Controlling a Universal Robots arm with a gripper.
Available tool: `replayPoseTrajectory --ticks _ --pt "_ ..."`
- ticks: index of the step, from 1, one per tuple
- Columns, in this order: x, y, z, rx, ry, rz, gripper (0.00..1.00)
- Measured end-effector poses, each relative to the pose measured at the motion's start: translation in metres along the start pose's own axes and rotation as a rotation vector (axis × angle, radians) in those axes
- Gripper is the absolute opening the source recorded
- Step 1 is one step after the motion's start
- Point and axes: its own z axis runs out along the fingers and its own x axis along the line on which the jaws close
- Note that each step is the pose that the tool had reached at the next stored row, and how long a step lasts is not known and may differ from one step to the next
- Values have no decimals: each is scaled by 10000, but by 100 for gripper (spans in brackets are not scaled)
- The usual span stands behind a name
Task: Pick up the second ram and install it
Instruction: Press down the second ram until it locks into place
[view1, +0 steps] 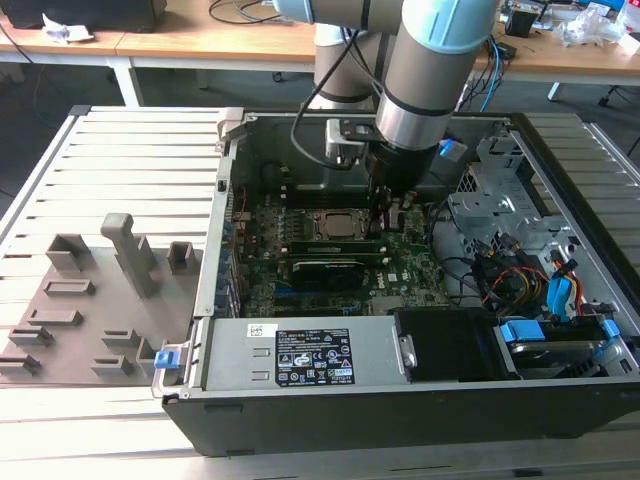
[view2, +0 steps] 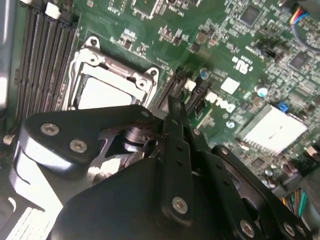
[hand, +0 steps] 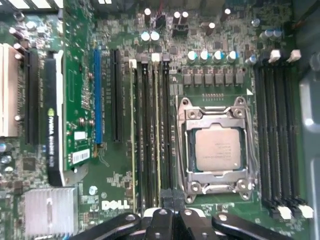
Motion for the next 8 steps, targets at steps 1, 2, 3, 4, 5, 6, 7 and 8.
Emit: replayPoseTrajectory --ticks 1,2,3,4,5,6,7,8 --pt "8 -5 -2 -3 -4 -1 11" --pt "33 -33 -1 -51 0 1 11" --pt "42 -76 7 -126 0 3 11" --pt "50 -82 14 -149 0 2 11" --pt "53 -83 24 -164 -12 2 11" --pt "55 -84 51 -181 -39 0 11" --pt "57 -85 64 -185 -55 -4 11" --pt "57 -85 68 -187 -62 -4 11"
